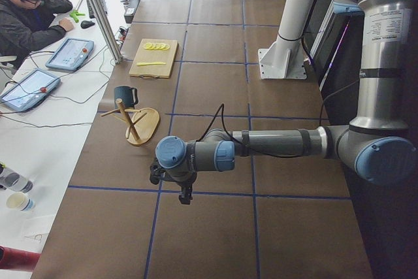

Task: Hang cup on storage rack

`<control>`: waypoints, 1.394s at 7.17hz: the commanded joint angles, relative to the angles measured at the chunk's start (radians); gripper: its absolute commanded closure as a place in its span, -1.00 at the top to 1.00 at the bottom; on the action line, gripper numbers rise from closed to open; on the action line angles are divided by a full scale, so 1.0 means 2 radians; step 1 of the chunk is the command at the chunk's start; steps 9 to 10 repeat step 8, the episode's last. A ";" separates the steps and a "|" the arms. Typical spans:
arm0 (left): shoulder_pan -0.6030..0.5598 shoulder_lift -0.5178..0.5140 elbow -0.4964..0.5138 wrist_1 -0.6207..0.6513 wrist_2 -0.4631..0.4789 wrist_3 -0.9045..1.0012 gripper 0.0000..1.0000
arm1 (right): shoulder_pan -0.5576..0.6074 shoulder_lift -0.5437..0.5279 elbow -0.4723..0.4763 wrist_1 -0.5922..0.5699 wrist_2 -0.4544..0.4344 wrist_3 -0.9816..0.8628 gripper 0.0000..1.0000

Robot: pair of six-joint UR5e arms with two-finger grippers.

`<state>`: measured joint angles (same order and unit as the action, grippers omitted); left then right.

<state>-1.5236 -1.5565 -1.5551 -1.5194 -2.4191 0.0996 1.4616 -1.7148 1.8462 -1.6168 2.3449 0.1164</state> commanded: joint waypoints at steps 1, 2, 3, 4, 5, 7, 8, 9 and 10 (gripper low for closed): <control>0.002 0.001 -0.007 0.010 0.013 0.002 1.00 | -0.003 0.000 0.000 0.001 0.002 0.010 1.00; 0.002 0.013 -0.015 0.008 0.014 0.005 1.00 | -0.004 0.000 0.000 0.001 0.002 0.011 1.00; 0.002 0.014 -0.023 0.008 0.013 0.005 1.00 | -0.011 0.000 0.000 0.001 0.002 0.010 1.00; 0.002 0.016 -0.025 0.008 0.013 0.005 1.00 | -0.011 0.000 0.000 0.002 0.001 0.010 1.00; 0.002 0.020 -0.028 0.007 0.012 0.005 1.00 | -0.016 0.000 0.000 0.002 0.000 0.010 1.00; 0.003 0.023 -0.027 0.007 0.012 0.005 1.00 | -0.019 0.000 0.000 0.001 0.001 0.010 1.00; 0.003 0.023 -0.027 0.007 0.012 0.005 1.00 | -0.021 0.000 0.000 0.001 0.001 0.011 1.00; 0.003 0.023 -0.027 0.007 0.012 0.005 1.00 | -0.021 0.000 0.000 0.001 0.001 0.011 1.00; 0.003 0.023 -0.027 0.007 0.012 0.005 1.00 | -0.021 0.000 0.000 0.001 0.001 0.011 1.00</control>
